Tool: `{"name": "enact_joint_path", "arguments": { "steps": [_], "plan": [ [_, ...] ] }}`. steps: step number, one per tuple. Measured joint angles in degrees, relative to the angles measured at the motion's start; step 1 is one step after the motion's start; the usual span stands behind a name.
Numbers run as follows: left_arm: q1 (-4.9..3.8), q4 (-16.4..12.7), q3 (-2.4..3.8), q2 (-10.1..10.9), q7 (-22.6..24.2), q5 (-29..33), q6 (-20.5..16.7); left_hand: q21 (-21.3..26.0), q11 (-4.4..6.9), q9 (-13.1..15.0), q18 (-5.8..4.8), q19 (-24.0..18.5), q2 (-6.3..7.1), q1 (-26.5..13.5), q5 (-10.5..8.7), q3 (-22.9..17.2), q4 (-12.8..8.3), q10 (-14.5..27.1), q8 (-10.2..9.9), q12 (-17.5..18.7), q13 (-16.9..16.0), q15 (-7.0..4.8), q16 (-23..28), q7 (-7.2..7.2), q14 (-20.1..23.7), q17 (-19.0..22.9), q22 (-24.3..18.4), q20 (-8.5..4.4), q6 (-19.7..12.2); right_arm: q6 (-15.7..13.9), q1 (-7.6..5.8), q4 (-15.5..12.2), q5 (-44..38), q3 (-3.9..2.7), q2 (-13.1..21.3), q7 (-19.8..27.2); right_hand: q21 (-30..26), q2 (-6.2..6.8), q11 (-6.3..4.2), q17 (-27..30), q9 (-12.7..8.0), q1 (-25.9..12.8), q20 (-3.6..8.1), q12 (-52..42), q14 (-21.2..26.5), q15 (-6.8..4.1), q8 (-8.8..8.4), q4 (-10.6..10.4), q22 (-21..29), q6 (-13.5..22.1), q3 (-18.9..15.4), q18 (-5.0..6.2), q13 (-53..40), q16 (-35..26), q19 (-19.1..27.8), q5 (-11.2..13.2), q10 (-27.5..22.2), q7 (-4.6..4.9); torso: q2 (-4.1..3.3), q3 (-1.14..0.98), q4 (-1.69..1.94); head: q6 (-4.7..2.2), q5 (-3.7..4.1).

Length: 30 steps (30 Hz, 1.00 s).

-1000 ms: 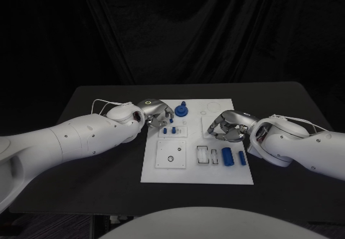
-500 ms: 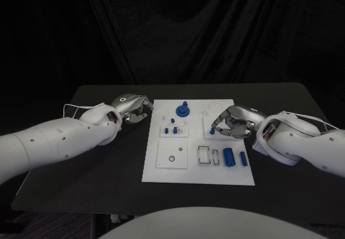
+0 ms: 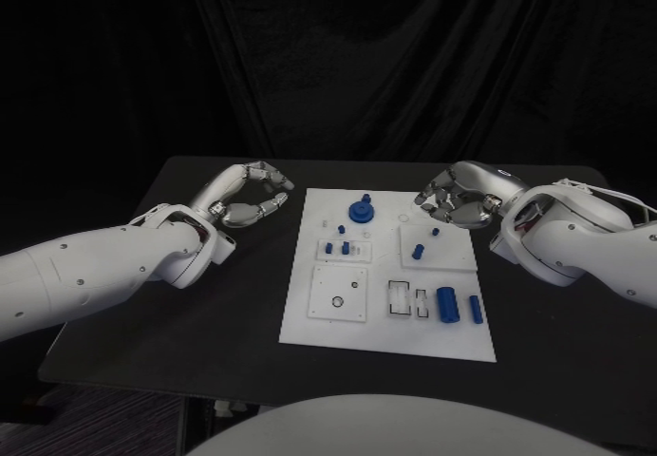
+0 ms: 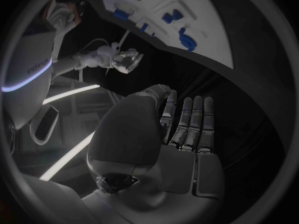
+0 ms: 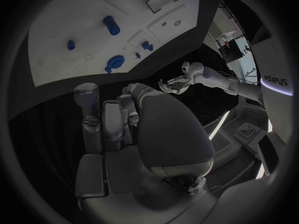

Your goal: Assemble the parts on the task board

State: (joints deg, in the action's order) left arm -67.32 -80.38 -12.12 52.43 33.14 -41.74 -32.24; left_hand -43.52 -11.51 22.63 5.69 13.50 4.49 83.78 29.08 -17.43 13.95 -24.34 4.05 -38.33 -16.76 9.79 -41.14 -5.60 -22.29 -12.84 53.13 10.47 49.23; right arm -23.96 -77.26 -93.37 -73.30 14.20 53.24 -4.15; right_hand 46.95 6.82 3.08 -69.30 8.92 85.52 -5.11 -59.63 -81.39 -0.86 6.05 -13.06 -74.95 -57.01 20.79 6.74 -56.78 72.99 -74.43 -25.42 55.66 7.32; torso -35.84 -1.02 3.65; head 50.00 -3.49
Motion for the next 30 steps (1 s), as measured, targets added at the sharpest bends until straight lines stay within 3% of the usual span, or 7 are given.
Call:
{"name": "enact_joint_path", "arguments": {
  "steps": [2,8,16,20,22,24,30],
  "plan": [
    [0.00,-1.89,0.00,1.10,1.64,7.05,2.81,9.26,0.38,-1.78,-0.01,-4.14,-0.74,0.74,0.21,1.72,1.54,1.16,-0.07,0.83,2.42,0.07,2.41,-1.10,2.24,2.61,-6.12,0.30,-1.09,-0.18,-0.17,1.23,-0.40,0.00,-0.85,-0.01,-1.68,0.79,0.21,0.58,0.23,0.79,-0.12,5.76,1.10,0.21,0.37,0.52,0.00,-0.82,0.52,0.55,5.42,-0.46,1.19,0.24,-6.88,0.44,-0.01,0.05,0.01,0.00,-0.03],
    [0.44,-6.02,0.01,2.47,3.80,21.44,11.62,16.42,2.30,-7.44,0.98,-0.64,-2.65,0.57,1.59,6.29,2.63,3.49,-0.07,3.55,8.21,-0.93,6.93,-2.94,4.67,7.81,-12.38,1.72,-3.40,-0.63,-0.01,4.42,-3.13,0.01,-2.61,-0.03,-7.55,2.17,1.63,5.21,1.29,2.18,-0.89,13.39,6.11,1.43,1.50,2.47,0.00,-0.69,1.10,1.48,11.44,-4.30,5.49,0.44,-15.17,1.12,-0.09,0.24,0.11,0.00,0.47],
    [2.32,-9.33,-0.01,3.22,4.99,30.63,21.74,30.59,6.91,-17.20,3.63,-7.42,-7.99,-3.22,-0.94,17.20,2.68,14.66,-1.11,14.60,13.75,-2.19,27.46,0.66,17.63,10.85,-25.81,3.89,-21.91,-0.87,1.53,7.93,-8.79,0.04,-3.48,-0.19,-5.62,2.76,3.79,8.10,2.22,2.76,-2.33,20.46,9.31,3.08,2.69,4.38,0.01,3.71,0.09,1.79,18.47,-4.71,7.89,1.55,-22.62,1.39,-0.19,0.43,0.15,0.00,1.05],
    [3.10,-9.58,-0.03,3.23,5.17,32.12,24.34,34.33,7.06,-19.39,3.63,-9.52,-11.35,-6.42,-4.35,21.59,2.79,17.72,-1.56,17.36,14.11,-2.29,31.04,2.56,19.60,11.28,-31.35,4.38,-27.05,-0.76,1.98,8.49,-10.45,0.04,-3.24,-0.33,8.86,2.26,4.06,1.93,2.89,1.77,-2.93,23.10,2.40,3.32,4.35,3.90,0.01,3.76,-0.17,0.29,23.61,2.19,-0.09,3.56,-20.14,1.34,-0.16,0.36,0.14,0.00,1.53],
    [3.58,-9.58,-0.02,3.23,5.26,32.99,25.57,35.20,6.74,-20.05,3.63,-9.78,-14.63,-9.70,-6.64,23.30,2.89,18.82,-1.78,18.48,14.25,-2.23,32.39,2.63,20.26,11.43,-32.66,4.47,-28.88,-0.70,2.31,8.67,-11.45,0.03,-2.92,-0.46,12.21,2.58,4.04,0.58,2.89,0.93,-3.03,24.13,0.91,3.36,4.37,3.22,0.01,4.11,-0.39,-0.13,25.53,3.67,-1.89,4.94,-19.17,0.99,-0.13,0.32,0.12,0.00,1.71],
    [4.00,-9.58,-0.02,3.23,5.32,33.90,26.56,35.51,6.31,-20.52,3.63,-9.78,-16.53,-13.10,-10.82,25.78,2.94,19.85,-1.78,19.37,14.33,-2.23,33.29,3.41,20.68,11.52,-33.32,4.47,-30.93,-0.67,2.63,8.75,-12.25,0.03,-2.61,-0.57,15.04,3.15,3.80,-0.71,2.75,0.35,-2.98,25.13,-0.36,3.14,4.20,2.53,0.01,4.64,-0.94,-0.11,27.63,4.96,-3.40,6.46,-18.02,0.87,-0.10,0.29,0.12,0.00,2.03],
    [4.98,-9.71,-0.02,3.30,5.42,36.93,28.97,36.76,7.12,-21.05,3.63,-10.09,-19.23,-16.49,-19.45,30.94,2.81,21.41,-2.41,21.31,14.64,-2.01,34.72,7.15,21.27,11.73,-35.81,4.16,-36.66,-0.46,3.59,9.10,-14.27,0.03,-1.94,-1.11,16.29,3.65,3.78,-0.92,2.27,-0.87,-2.88,26.08,-0.60,2.92,3.44,1.20,0.02,4.70,-1.96,-0.10,30.56,5.35,-3.70,8.20,-17.26,0.80,-0.06,0.24,0.07,0.00,2.75]
  ]
}}
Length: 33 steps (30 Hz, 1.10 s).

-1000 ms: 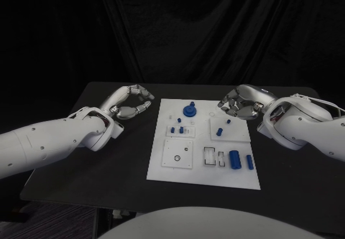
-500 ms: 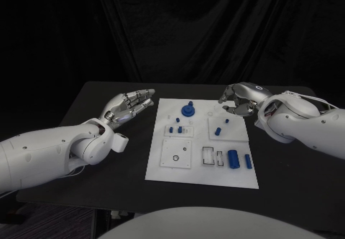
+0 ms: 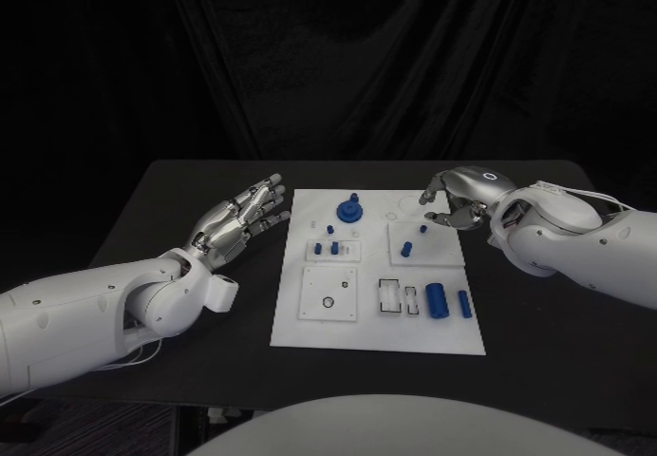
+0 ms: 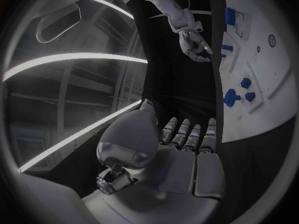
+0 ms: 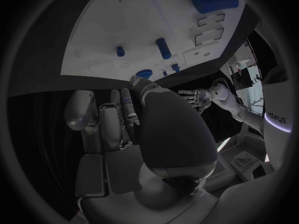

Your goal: Assemble the parts on the task board

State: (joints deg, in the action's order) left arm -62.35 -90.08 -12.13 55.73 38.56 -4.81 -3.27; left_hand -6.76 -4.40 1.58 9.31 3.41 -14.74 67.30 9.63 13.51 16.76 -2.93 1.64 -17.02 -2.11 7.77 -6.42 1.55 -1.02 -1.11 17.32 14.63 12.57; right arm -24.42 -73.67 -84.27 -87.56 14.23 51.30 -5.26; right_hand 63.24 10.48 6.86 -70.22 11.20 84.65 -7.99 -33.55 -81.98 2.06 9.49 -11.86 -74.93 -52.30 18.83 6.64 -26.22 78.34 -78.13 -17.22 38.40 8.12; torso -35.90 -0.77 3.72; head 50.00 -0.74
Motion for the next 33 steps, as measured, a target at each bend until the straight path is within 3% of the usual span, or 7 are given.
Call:
{"name": "enact_joint_path", "arguments": {
  "steps": [3,8,14,22,33],
  "plan": [
    [0.26,-0.13,0.00,0.00,0.03,1.05,0.86,0.00,0.01,-0.08,0.00,0.00,-0.09,-0.09,-0.16,0.46,-0.01,0.00,0.00,0.34,0.06,0.13,0.00,1.22,0.14,0.00,-0.22,0.00,-1.22,0.17,0.53,0.35,-0.65,0.00,0.10,-0.25,0.00,0.00,0.00,0.25,0.00,0.00,0.00,0.00,0.00,0.00,0.00,0.00,0.00,0.00,0.00,0.01,0.18,0.00,0.00,0.00,0.00,0.00,-0.01,-0.01,-0.02,0.00,0.34],
    [0.56,-0.38,0.00,-0.12,0.08,2.25,1.99,0.15,-0.13,-0.08,0.00,0.00,-0.54,0.08,0.22,0.79,-0.01,0.27,0.00,0.90,0.06,0.35,0.00,1.42,0.27,0.00,-0.27,0.00,-1.42,0.50,1.48,0.76,-1.36,0.00,0.12,-0.48,0.00,0.00,0.00,0.54,-0.05,0.00,0.00,0.00,0.00,0.00,0.00,-0.15,0.01,0.00,-0.16,0.01,0.55,0.00,0.00,0.00,0.41,0.00,-0.01,-0.02,-0.01,0.00,0.87],
    [0.70,-0.40,0.00,-0.26,0.12,3.00,2.99,0.23,-0.39,-0.08,0.00,0.15,-1.30,0.69,1.85,1.17,-0.08,0.47,0.00,0.43,0.06,2.38,-1.33,1.42,-0.33,-0.15,-0.29,0.98,-1.42,0.83,1.96,1.28,-1.80,0.01,-0.16,-0.55,-0.23,0.00,-0.09,0.92,-0.17,0.00,0.00,0.00,0.00,0.00,-0.30,-0.40,0.01,0.00,-0.40,0.02,1.33,0.00,0.00,-0.24,1.34,0.00,-0.01,-0.01,0.00,0.00,1.37],
    [1.00,-0.36,0.01,-0.27,0.16,3.47,4.05,-0.02,-2.37,-0.07,-0.01,0.86,-1.78,2.01,5.26,1.33,0.07,-0.14,0.00,-1.14,-0.07,3.61,-3.06,0.16,-1.15,-0.37,0.52,2.09,-0.96,1.26,2.33,2.06,-2.10,0.00,-0.95,-0.56,-0.41,0.00,-0.35,1.50,-0.30,0.00,0.00,0.00,0.00,0.00,-0.51,-0.56,0.01,-0.21,-0.56,0.03,2.69,-0.01,0.00,-0.50,3.27,-0.21,-0.01,0.00,0.01,0.00,2.21],
    [1.30,-0.16,0.00,-0.30,0.19,3.66,4.85,-0.54,-3.01,-0.07,-0.01,1.57,-1.39,2.93,6.30,1.48,-0.09,-0.36,0.00,-1.83,-0.14,4.02,-3.78,-0.32,-1.57,-0.47,1.25,2.15,-0.48,2.04,3.70,3.53,-2.23,-0.01,-2.38,-0.67,-1.01,0.00,-0.61,2.49,-0.35,0.01,0.00,0.29,0.00,0.00,-0.51,-0.71,0.01,-0.58,-0.72,0.03,4.07,-0.47,0.00,-0.74,4.51,0.16,-0.01,0.00,0.02,0.00,2.64]
  ]
}}
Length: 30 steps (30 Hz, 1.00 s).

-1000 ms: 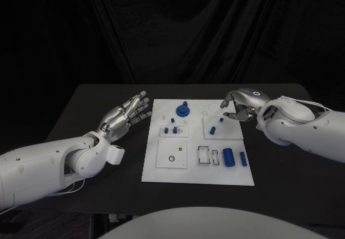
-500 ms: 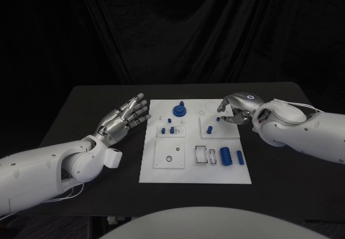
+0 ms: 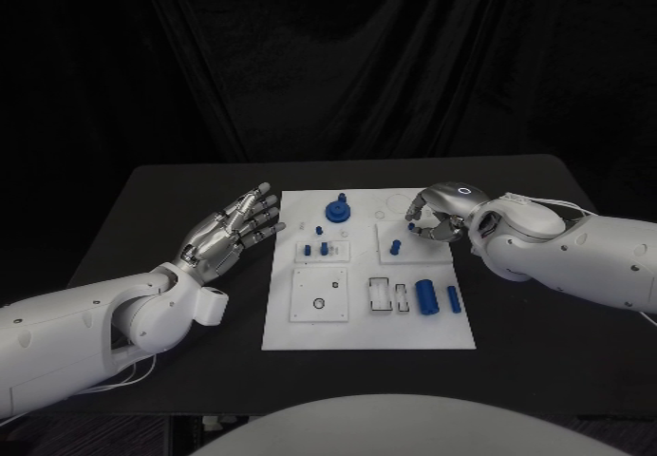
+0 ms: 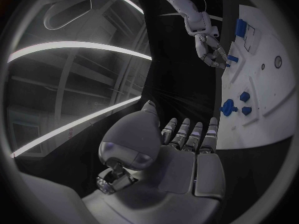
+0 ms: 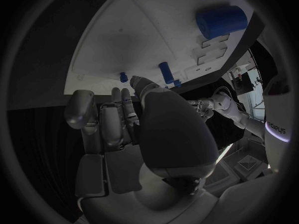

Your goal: Assemble the parts on the task board

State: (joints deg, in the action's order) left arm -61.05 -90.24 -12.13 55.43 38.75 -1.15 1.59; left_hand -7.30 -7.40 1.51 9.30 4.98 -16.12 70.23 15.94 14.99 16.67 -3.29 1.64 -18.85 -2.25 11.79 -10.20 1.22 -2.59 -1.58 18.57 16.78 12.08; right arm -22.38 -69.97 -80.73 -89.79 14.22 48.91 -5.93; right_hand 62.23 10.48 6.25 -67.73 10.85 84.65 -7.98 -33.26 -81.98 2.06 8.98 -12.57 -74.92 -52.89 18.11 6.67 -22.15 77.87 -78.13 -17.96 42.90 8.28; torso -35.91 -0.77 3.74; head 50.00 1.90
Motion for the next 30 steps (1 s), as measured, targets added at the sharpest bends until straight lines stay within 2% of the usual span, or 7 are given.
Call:
{"name": "enact_joint_path", "arguments": {
  "steps": [6,7,9,14,21,26,30],
  "plan": [
    [0.03,0.07,0.00,-0.11,0.01,0.04,0.26,-0.25,-0.40,0.07,-0.05,0.54,0.00,1.71,2.80,-0.03,-0.03,0.02,0.00,-0.47,0.00,0.36,-0.66,-0.43,-0.34,-0.06,0.23,-0.06,0.43,0.14,0.73,1.03,-0.03,0.01,-0.90,0.03,-0.33,-0.27,-0.03,0.61,-0.13,0.27,0.21,0.80,0.17,-0.17,-0.28,0.33,0.00,-0.40,0.33,0.01,1.45,-0.02,0.21,-1.82,0.98,-0.07,0.00,0.00,-0.01,0.00,0.11],
    [0.04,0.07,0.00,-0.11,0.02,0.05,0.30,-0.25,-0.43,0.10,-0.14,0.88,0.36,3.34,5.48,-0.42,-0.77,-0.01,0.00,-0.68,-0.04,0.79,-0.90,-0.78,-0.44,-0.11,0.23,0.01,0.78,0.14,0.81,1.25,-0.03,0.01,-1.05,0.04,-0.41,-0.41,-0.02,0.77,-0.13,0.41,0.21,0.88,0.17,-0.17,-0.28,0.43,0.00,-0.86,0.43,0.01,1.76,-0.28,0.21,-2.42,1.02,-0.05,0.00,0.00,-0.01,0.00,0.11],
    [0.06,0.07,0.00,-0.11,0.02,0.06,0.37,-0.25,-0.58,0.15,-0.96,1.02,0.82,4.50,7.54,-0.65,-1.28,-0.17,0.00,-0.84,-0.06,0.91,-1.11,-1.03,-0.51,-0.13,0.25,0.01,1.03,0.16,0.95,1.54,-0.04,-0.01,-1.26,0.06,-0.77,-0.45,-0.05,1.07,-0.14,0.49,0.21,0.88,0.17,-0.17,-0.28,0.57,0.00,-1.07,0.57,0.01,2.21,-0.35,0.21,-3.06,1.05,-0.16,0.00,-0.01,-0.01,0.00,0.12],
    [0.07,0.05,0.00,-0.21,0.03,0.07,0.48,-0.57,-0.59,0.15,-0.95,1.02,0.87,4.56,7.82,-0.72,-1.36,-0.18,0.00,-0.84,-0.06,0.91,-1.11,-1.03,-0.51,-0.13,0.47,0.01,1.03,0.19,1.26,2.31,-0.05,-0.01,-1.81,0.12,-2.15,-0.39,-0.13,2.53,0.24,1.01,0.72,1.11,0.73,-0.72,-0.13,1.13,0.01,-2.60,1.13,0.01,3.07,-1.29,0.72,-4.88,1.97,-0.27,0.00,-0.01,-0.01,0.00,-0.17],
    [0.11,0.11,0.00,-0.32,0.04,0.09,0.71,-0.57,-0.80,0.15,-0.94,1.43,1.21,5.38,8.80,-0.72,-1.35,0.03,0.00,-0.64,-0.06,1.12,-1.54,-1.48,-0.72,-0.13,0.56,0.02,1.06,0.04,1.45,3.30,-0.09,-0.15,-2.39,0.27,-2.54,-0.83,-0.31,3.42,0.78,1.46,0.78,1.33,0.94,-0.51,0.30,1.91,0.01,-3.37,1.91,0.01,3.99,-1.55,0.89,-8.15,2.15,-0.42,0.01,-0.01,-0.02,0.00,-0.20],
    [0.13,0.22,0.00,-0.29,0.04,0.10,0.80,-0.57,-0.61,0.15,-1.84,1.43,1.17,6.38,10.26,-0.89,-1.53,0.22,0.00,-0.43,-0.05,1.48,-1.54,-2.06,-0.77,-0.18,0.56,0.02,1.22,-0.22,1.53,3.74,-0.13,-0.18,-2.65,0.43,-3.33,-1.17,-0.33,4.32,1.18,1.79,0.85,1.32,1.34,-0.68,0.71,2.40,0.01,-4.16,2.40,0.01,4.50,-2.01,1.27,-9.08,2.63,-0.74,0.01,-0.01,-0.02,0.00,-0.10],
    [0.17,0.28,0.00,-0.31,0.05,0.11,0.86,-0.80,-0.80,0.15,-1.83,1.83,1.23,6.91,11.16,-1.00,-1.63,0.41,0.00,-0.43,-0.05,1.53,-1.82,-2.26,-0.72,-0.18,0.56,0.01,1.42,-0.51,1.57,3.96,-0.14,-0.18,-2.77,0.55,-4.10,-1.77,-0.65,5.16,1.90,2.40,0.83,1.26,1.69,-0.87,1.40,3.01,0.01,-5.11,3.01,0.02,4.74,-2.45,1.68,-9.30,3.92,-1.10,0.01,-0.01,-0.02,0.00,-0.07]
  ]
}}
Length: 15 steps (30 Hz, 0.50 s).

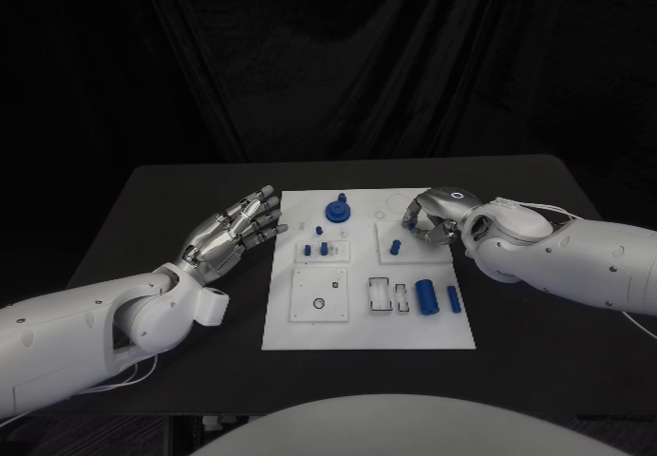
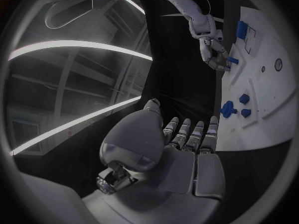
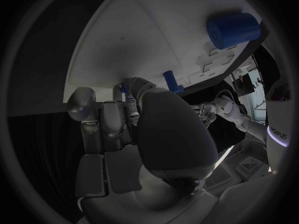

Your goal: Assemble the parts on the task board

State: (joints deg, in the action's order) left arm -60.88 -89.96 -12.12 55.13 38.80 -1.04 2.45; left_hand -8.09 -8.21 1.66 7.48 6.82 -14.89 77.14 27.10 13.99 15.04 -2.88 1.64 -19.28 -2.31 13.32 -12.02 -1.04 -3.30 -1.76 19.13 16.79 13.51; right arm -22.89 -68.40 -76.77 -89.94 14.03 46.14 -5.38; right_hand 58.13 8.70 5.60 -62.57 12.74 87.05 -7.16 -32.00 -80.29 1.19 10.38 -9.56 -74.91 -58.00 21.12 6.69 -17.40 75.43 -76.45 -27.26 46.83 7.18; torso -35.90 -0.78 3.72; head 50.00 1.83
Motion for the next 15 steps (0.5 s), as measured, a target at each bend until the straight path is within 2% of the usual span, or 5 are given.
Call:
{"name": "enact_joint_path", "arguments": {
  "steps": [9,10,11,12,15],
  "plan": [
    [0.13,0.09,0.00,-0.26,0.01,0.01,0.15,0.00,0.00,0.05,0.02,0.12,0.07,1.14,1.70,-0.68,-0.68,0.00,0.00,0.00,0.00,0.00,-0.18,-0.53,0.00,0.00,0.07,0.11,0.13,-0.57,0.12,0.20,-0.01,0.02,-0.14,0.25,2.71,-0.77,-1.09,-1.77,2.28,0.95,1.06,-1.27,-1.05,-1.05,1.72,2.03,0.00,-1.60,0.24,0.00,0.56,0.93,-1.07,0.81,2.55,-0.19,0.01,0.00,-0.02,0.00,0.07],
    [0.14,0.11,0.00,-0.27,0.01,0.01,0.18,0.00,0.00,0.05,-0.01,0.34,0.07,1.15,2.00,-0.84,-0.84,0.00,0.00,0.00,0.01,0.00,-0.23,-0.61,-0.01,-0.05,0.07,0.07,0.22,-0.66,0.13,0.23,-0.01,0.03,-0.15,0.29,2.83,-0.94,-1.23,-1.77,2.61,1.12,1.23,-1.26,-1.24,-1.24,1.73,2.46,0.00,-1.59,0.70,0.01,0.77,0.93,-1.25,2.70,2.74,-0.19,0.01,0.00,-0.02,0.00,0.05],
    [0.14,0.13,0.00,-0.27,0.01,0.02,0.20,0.00,0.00,0.05,-0.53,0.41,0.30,1.38,2.22,-0.93,-0.93,0.00,0.00,0.00,0.01,0.12,-0.39,-0.61,-0.13,-0.06,0.06,-0.01,0.21,-0.73,0.14,0.25,-0.01,0.03,-0.15,0.33,2.83,-1.15,-1.37,-1.77,2.77,1.33,1.24,-1.23,-1.24,-1.24,1.84,2.91,0.00,-1.59,1.37,0.01,1.02,0.93,-1.25,5.08,2.89,-0.19,0.01,0.00,-0.02,0.00,0.02],
    [0.15,0.14,-0.01,-0.27,0.01,0.02,0.22,0.00,0.00,0.05,-0.90,0.41,0.07,1.59,2.35,-0.99,-0.99,0.00,0.00,0.00,0.01,0.20,-0.39,-0.61,-0.20,-0.06,0.06,-0.01,0.21,-0.79,0.14,0.27,-0.01,0.04,-0.16,0.37,2.83,-1.17,-1.31,-1.77,3.06,1.35,1.24,-1.21,-1.24,-1.24,1.96,3.02,0.00,-1.59,1.92,0.01,1.11,0.93,-1.25,6.31,3.15,-0.19,0.01,0.00,-0.02,0.00,0.02],
    [0.16,0.24,-0.01,-0.33,0.01,0.02,0.26,0.00,0.00,0.08,-0.90,0.41,0.07,1.59,2.66,-1.19,-1.19,0.00,0.00,0.00,0.01,0.20,-0.39,-0.95,-0.20,-0.06,0.06,-0.01,0.28,-1.00,0.16,0.36,-0.01,0.05,-0.18,0.53,2.83,-1.16,-1.51,-1.61,3.82,1.34,1.27,-1.18,-1.24,-1.24,2.04,3.24,0.00,-1.59,2.97,0.01,1.48,0.93,-1.28,7.79,3.76,-0.19,0.00,0.00,-0.01,0.00,-0.02]
  ]
}}
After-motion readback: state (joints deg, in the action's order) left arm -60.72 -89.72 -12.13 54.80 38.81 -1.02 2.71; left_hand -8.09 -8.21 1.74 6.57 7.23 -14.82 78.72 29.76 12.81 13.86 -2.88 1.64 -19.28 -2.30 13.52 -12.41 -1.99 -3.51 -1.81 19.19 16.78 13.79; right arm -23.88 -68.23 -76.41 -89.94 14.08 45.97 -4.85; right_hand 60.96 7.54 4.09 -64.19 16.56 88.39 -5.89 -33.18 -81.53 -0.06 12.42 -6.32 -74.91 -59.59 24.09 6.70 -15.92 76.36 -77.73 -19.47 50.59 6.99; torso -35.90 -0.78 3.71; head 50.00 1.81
